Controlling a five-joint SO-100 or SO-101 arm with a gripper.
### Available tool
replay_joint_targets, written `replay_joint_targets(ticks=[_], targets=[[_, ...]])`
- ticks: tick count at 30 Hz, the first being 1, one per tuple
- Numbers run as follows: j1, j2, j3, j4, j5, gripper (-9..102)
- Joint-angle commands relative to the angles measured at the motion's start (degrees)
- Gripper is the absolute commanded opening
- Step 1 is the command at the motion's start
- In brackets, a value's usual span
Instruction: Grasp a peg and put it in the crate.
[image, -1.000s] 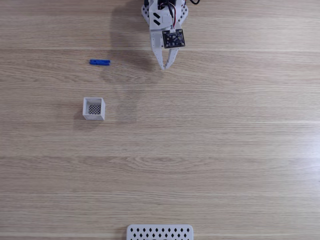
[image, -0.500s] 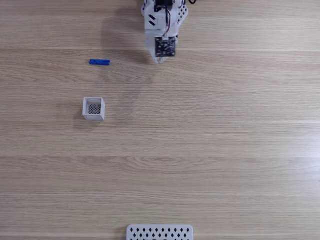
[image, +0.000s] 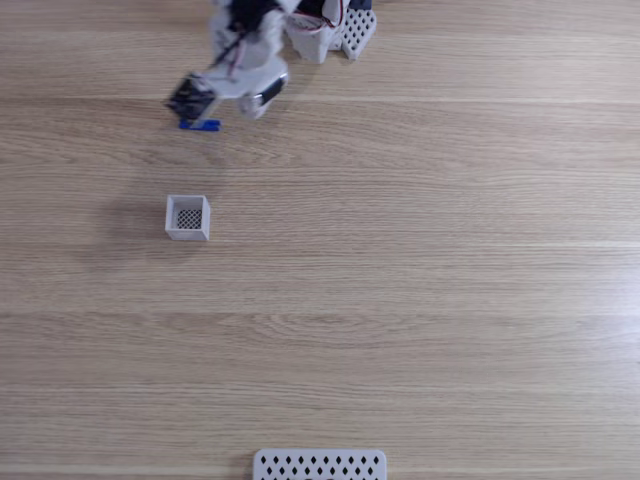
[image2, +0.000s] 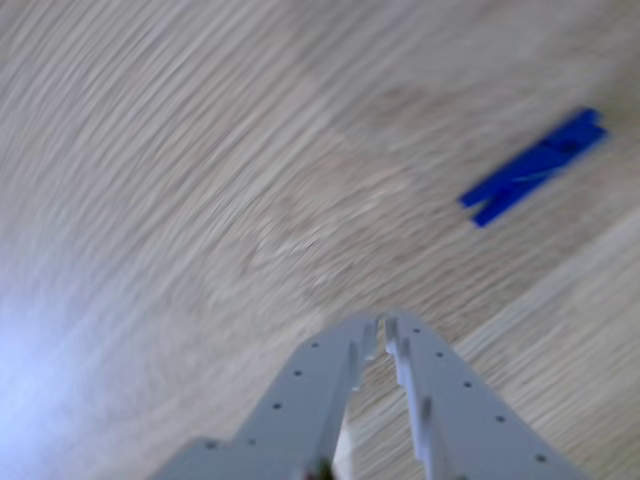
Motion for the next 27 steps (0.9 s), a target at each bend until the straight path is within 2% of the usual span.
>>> replay_joint_targets(ticks=[1,5,9,19,27], targets=[[4.13,-9.58,-14.41,3.52,11.60,-1],[4.83,-18.19,-22.94,6.86,25.22,-1],[4.39,-22.59,-30.15,6.94,32.70,-1],[12.92,-29.79,-33.40,0.88,34.89,-1],[13.89,-22.06,-19.34,-4.92,35.07,-1]])
